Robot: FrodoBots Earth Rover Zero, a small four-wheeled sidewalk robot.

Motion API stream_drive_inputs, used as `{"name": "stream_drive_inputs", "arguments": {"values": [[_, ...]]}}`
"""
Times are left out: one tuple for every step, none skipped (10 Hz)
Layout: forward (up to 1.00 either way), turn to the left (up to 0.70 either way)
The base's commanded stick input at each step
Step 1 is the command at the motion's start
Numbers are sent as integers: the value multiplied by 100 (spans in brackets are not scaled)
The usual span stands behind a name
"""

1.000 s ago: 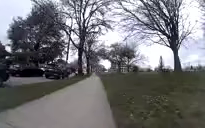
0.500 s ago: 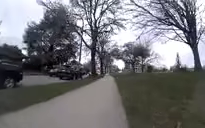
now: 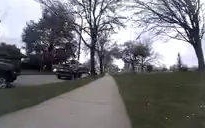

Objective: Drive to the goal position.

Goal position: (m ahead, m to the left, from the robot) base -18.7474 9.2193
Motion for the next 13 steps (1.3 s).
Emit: {"name": "stream_drive_inputs", "arguments": {"values": [[70, -22], [70, -25], [70, 0], [70, 0], [70, 0], [70, 0], [70, 0], [70, 0], [70, 0], [70, 0], [70, 0], [70, 0], [70, 0]]}}
